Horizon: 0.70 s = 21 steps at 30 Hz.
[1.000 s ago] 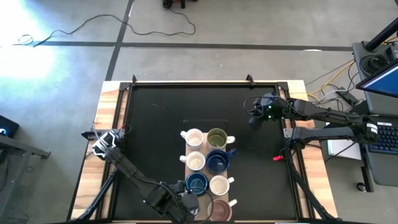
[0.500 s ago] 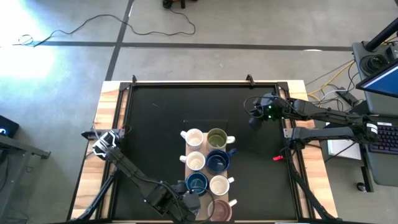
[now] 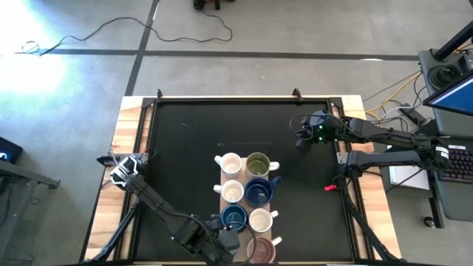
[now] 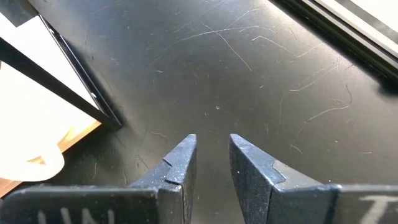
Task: Place coffee mugs
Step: Put the blue patterned mug on the shelf, then return to Home Position
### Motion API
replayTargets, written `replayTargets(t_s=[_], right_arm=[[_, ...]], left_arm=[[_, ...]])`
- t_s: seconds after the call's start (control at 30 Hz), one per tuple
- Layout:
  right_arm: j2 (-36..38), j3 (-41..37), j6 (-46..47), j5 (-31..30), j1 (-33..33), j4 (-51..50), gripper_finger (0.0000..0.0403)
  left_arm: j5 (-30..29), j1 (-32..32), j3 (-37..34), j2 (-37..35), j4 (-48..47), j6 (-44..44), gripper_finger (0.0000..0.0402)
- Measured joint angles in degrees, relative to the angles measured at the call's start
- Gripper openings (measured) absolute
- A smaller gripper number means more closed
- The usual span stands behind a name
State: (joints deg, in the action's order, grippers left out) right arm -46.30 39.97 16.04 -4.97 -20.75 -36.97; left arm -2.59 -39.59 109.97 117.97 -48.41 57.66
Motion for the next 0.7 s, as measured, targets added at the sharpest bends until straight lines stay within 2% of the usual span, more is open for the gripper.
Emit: replayTargets(t_s=[0.53, 0.7], right_arm=[[0.0, 0.0, 0.0, 0.0, 0.0, 0.0, 0.0084], [0.0, 0.0, 0.0, 0.0, 0.0, 0.0, 0.0084]], left_arm=[[0.0, 0.0, 2.4, 0.1, -0.8, -0.8, 0.006], [-1.1, -0.4, 2.4, -0.2, -3.6, -2.3, 0.006]])
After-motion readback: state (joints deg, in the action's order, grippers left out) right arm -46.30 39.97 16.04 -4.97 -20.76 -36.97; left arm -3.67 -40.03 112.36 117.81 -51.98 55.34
